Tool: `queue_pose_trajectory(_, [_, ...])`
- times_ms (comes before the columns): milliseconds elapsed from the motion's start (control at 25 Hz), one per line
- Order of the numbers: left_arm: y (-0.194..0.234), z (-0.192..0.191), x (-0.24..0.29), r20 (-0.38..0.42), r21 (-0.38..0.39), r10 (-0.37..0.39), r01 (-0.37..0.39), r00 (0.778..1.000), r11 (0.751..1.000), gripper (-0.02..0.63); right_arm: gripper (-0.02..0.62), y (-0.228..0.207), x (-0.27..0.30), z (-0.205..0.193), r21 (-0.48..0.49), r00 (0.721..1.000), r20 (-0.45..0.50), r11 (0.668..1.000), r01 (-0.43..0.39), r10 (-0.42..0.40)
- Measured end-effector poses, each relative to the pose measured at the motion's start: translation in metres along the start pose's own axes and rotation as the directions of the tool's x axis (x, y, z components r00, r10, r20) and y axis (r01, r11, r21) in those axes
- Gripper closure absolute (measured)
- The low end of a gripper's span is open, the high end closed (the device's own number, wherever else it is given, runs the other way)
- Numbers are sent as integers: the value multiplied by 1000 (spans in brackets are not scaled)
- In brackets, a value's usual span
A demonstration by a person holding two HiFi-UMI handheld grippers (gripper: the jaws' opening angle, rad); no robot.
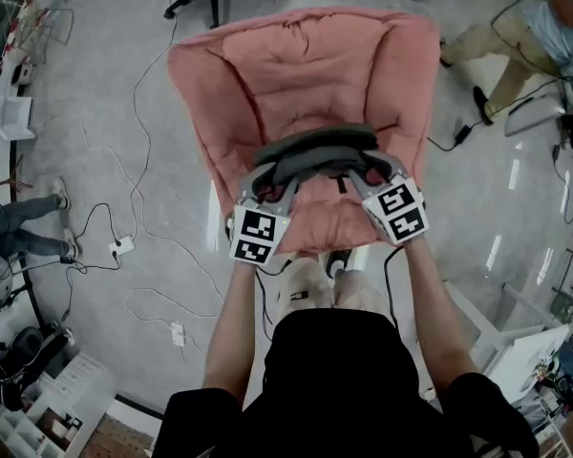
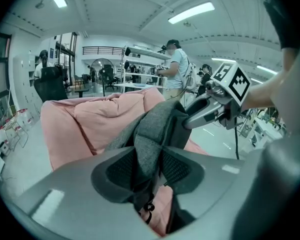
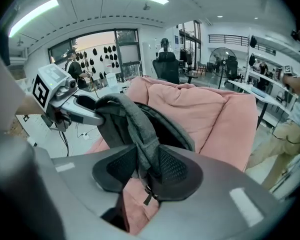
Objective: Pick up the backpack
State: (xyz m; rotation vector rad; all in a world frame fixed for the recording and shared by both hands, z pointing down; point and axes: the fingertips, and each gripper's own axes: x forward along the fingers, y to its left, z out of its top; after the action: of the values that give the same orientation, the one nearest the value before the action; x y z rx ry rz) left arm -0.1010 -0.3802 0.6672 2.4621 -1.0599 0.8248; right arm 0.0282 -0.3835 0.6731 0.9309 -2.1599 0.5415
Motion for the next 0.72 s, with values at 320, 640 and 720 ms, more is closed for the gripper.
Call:
queue_pose_trajectory(320, [-37,22,-33,32,38,42,-43,999,998,465,457,11,-55,0,3,995,98,1000,3,-3])
queue_pose_trajectory(640, [-86,44,-79,66,70,94,-98,993,993,465,461,32,-122,-6,7,985,174,1000,-15,14])
queue_pose_trajectory(720, [-99,45,-92,74,79,107,-113,992,991,463,460,42,-138,-10,20,979,200,999,-29,25])
